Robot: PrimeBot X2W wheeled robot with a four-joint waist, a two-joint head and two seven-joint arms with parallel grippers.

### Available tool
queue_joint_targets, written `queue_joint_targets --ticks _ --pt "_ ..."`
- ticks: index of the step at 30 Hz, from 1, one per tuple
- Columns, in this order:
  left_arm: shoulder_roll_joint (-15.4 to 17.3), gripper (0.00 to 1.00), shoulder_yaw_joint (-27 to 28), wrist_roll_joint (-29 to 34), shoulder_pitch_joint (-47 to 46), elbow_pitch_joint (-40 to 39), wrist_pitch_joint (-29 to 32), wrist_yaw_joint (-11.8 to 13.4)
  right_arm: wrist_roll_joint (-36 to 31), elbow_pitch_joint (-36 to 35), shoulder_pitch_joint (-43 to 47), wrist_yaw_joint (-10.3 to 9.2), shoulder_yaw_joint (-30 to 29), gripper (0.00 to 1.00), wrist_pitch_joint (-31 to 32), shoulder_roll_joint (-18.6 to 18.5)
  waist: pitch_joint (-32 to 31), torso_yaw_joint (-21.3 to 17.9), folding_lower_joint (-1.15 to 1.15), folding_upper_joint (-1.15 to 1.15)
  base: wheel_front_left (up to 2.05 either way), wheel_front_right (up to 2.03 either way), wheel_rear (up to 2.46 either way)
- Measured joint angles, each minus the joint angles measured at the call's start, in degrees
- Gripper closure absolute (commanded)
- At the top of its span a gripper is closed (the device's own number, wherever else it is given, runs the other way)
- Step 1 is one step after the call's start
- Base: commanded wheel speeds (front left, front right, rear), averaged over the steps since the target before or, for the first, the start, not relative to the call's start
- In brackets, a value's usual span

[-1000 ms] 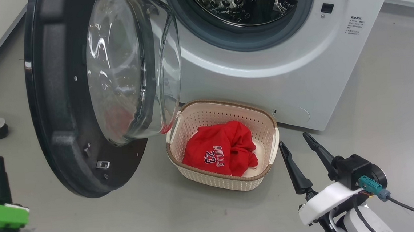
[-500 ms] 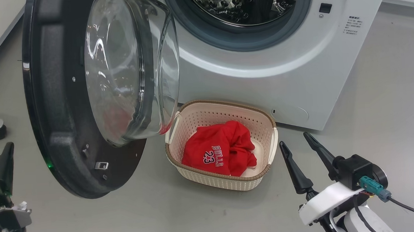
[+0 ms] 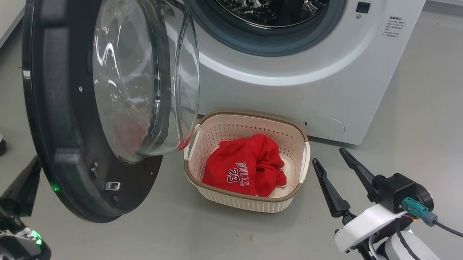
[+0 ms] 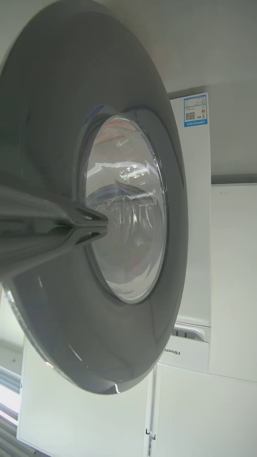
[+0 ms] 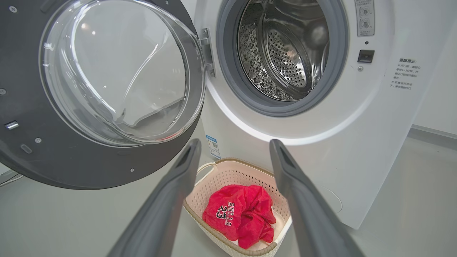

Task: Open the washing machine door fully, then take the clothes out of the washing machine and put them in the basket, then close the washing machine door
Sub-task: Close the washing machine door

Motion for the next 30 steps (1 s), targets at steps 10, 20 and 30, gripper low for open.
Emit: queue_joint_targets --ticks 10,20,30 --pt "-0.1 1.00 -3.1 -2.4 0.3 -1.9 5.7 0.5 0.0 0.0 0.0 0.00 0.1 0.00 0.0 0.0 0.2 -0.3 0.00 0.00 0.00 0.00 0.00" --pt "-0.1 1.00 -5.2 -3.5 3.7 -1.9 7.9 0.5 -0.1 0.1 -0.1 0.01 1.0 0.00 0.0 0.0 0.7 -2.0 0.00 0.00 0.00 0.00 0.00" --pt "-1.1 1.00 -7.6 -5.8 5.0 -2.8 9.2 0.5 -0.2 0.1 -0.3 0.01 1.7 0.00 0.0 0.1 1.5 -5.2 0.00 0.00 0.00 0.00 0.00"
